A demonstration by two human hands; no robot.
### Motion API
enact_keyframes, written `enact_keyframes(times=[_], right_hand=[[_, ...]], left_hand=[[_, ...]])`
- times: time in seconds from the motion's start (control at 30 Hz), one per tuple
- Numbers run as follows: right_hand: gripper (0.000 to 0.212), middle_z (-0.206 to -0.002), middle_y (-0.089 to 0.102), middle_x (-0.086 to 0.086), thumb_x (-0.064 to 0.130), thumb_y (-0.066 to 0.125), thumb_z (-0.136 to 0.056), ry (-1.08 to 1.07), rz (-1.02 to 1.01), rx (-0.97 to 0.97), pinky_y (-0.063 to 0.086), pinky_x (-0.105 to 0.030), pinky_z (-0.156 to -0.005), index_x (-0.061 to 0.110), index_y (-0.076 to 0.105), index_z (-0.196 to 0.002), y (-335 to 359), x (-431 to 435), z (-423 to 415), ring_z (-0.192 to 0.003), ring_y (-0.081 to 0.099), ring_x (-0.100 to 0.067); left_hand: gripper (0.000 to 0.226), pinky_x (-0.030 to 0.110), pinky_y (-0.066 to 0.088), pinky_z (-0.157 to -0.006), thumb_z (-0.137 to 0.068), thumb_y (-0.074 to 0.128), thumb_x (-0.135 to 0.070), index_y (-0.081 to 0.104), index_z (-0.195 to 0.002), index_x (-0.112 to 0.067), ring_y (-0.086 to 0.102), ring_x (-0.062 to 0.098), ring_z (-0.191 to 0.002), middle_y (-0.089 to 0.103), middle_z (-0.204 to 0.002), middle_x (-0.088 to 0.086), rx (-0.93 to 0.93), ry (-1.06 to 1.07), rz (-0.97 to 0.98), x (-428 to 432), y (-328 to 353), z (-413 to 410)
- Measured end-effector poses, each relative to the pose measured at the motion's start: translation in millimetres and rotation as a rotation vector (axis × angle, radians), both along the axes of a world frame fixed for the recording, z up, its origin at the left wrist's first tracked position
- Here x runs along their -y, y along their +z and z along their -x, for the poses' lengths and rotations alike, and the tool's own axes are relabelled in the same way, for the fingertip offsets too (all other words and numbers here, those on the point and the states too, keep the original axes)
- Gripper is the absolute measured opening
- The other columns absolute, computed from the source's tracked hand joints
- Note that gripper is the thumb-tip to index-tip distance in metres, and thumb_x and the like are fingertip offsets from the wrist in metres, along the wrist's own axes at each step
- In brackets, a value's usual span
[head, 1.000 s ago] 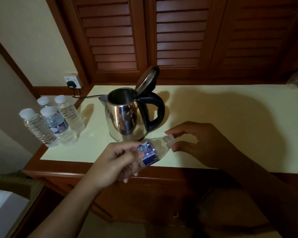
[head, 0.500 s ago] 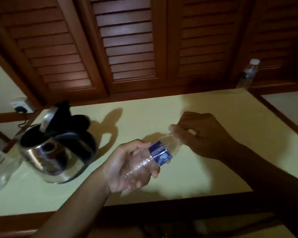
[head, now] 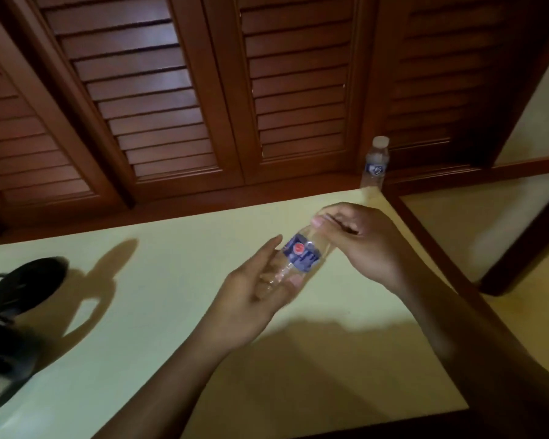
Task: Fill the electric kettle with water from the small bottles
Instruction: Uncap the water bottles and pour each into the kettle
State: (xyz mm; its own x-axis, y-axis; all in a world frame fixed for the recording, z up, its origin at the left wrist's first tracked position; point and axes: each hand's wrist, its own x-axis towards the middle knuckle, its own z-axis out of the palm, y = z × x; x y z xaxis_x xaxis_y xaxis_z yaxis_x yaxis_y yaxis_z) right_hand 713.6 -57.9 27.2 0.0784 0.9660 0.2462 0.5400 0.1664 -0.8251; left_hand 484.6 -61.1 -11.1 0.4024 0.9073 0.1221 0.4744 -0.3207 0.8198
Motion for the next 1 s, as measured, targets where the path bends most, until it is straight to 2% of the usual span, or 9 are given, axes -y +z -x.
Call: enact_keyframes(times=[0.07, 0.13, 0.3, 0.47, 0.57, 0.63, 0.73, 0.87, 1.0], right_hand=[[0.035, -0.106, 0.076, 0.013, 0.052, 0.064, -0.09, 0.049, -0.057, -0.118, 0.055, -0.037, -0.096, 0.028, 0.071, -0.113, -7, -11, -21, -0.104, 0.069, 0.0], [0.028, -0.113, 0.075, 0.008, 0.034, 0.066, -0.095, 0.087, -0.108, -0.194, 0.052, -0.044, -0.103, 0.023, 0.067, -0.121, -8, -19, -38, -0.112, 0.068, -0.005], [0.028, -0.126, 0.071, 0.001, 0.01, 0.061, -0.099, 0.111, -0.201, -0.341, 0.05, -0.038, -0.106, 0.01, 0.063, -0.127, -8, -36, -64, -0.119, 0.066, -0.013], [0.033, -0.133, 0.067, 0.0, 0.005, 0.062, -0.099, 0.051, -0.228, -0.493, 0.043, -0.042, -0.114, 0.007, 0.061, -0.132, -24, -62, -81, -0.128, 0.06, -0.013], [0.041, -0.137, 0.064, 0.007, 0.02, 0.061, -0.101, -0.055, -0.171, -0.535, 0.04, -0.03, -0.113, 0.015, 0.056, -0.142, -42, -75, -95, -0.131, 0.055, -0.004], [0.042, -0.141, 0.06, 0.01, 0.028, 0.057, -0.103, -0.151, -0.1, -0.465, 0.037, -0.025, -0.114, 0.019, 0.054, -0.144, -61, -87, -105, -0.133, 0.053, -0.002], [0.043, -0.136, 0.064, 0.001, 0.033, 0.053, -0.103, -0.292, 0.015, -0.14, 0.037, -0.015, -0.099, 0.017, 0.056, -0.143, -89, -103, -120, -0.123, 0.061, -0.021], [0.054, -0.144, 0.056, -0.011, 0.037, 0.043, -0.1, -0.253, 0.096, 0.119, 0.035, -0.022, -0.106, 0.009, 0.05, -0.146, -113, -110, -127, -0.133, 0.052, -0.025], [0.059, -0.128, 0.066, -0.015, 0.043, 0.037, -0.096, -0.291, 0.047, 0.249, 0.048, -0.037, -0.101, 0.005, 0.057, -0.137, -131, -119, -126, -0.12, 0.06, -0.031]], left_hand=[[0.067, 0.017, 0.043, -0.112, -0.097, 0.068, -0.047, 0.042, -0.157, -0.039, 0.055, -0.016, -0.126, 0.062, -0.138, -0.031, 0.074, -0.052, 0.132, -11, -2, -12], [0.064, 0.025, 0.043, -0.117, -0.099, 0.07, -0.039, 0.043, -0.157, -0.04, 0.056, -0.011, -0.13, 0.062, -0.143, -0.027, 0.083, -0.087, 0.164, -22, 0, -25], [0.055, 0.024, 0.051, -0.1, -0.096, 0.074, -0.022, 0.057, -0.137, -0.055, 0.066, -0.002, -0.113, 0.07, -0.126, -0.025, 0.037, -0.16, 0.116, -55, 8, -67], [0.049, 0.019, 0.048, -0.076, -0.085, 0.083, -0.029, 0.065, -0.125, -0.053, 0.06, -0.005, -0.073, 0.07, -0.107, -0.02, -0.014, -0.092, 0.074, -103, -7, -110], [0.047, 0.02, 0.053, -0.079, -0.083, 0.086, -0.025, 0.067, -0.12, -0.047, 0.066, -0.001, -0.091, 0.065, -0.117, -0.009, 0.021, -0.094, 0.027, -137, -22, -139], [0.043, 0.02, 0.056, -0.087, -0.087, 0.083, -0.019, 0.068, -0.125, -0.034, 0.067, -0.003, -0.101, 0.063, -0.12, -0.006, 0.038, -0.066, 0.012, -160, -32, -157], [0.043, 0.029, 0.058, -0.099, -0.092, 0.079, -0.021, 0.064, -0.131, -0.026, 0.068, 0.002, -0.113, 0.066, -0.128, -0.004, 0.056, -0.04, 0.043, -192, -42, -179], [0.042, 0.045, 0.058, -0.101, -0.091, 0.076, -0.027, 0.059, -0.129, -0.031, 0.069, 0.008, -0.115, 0.071, -0.127, -0.007, 0.037, -0.01, 0.052, -225, -56, -197], [0.048, 0.046, 0.056, -0.106, -0.092, 0.075, -0.028, 0.055, -0.135, -0.031, 0.067, 0.011, -0.121, 0.067, -0.135, -0.006, 0.014, 0.004, 0.084, -246, -64, -208]])
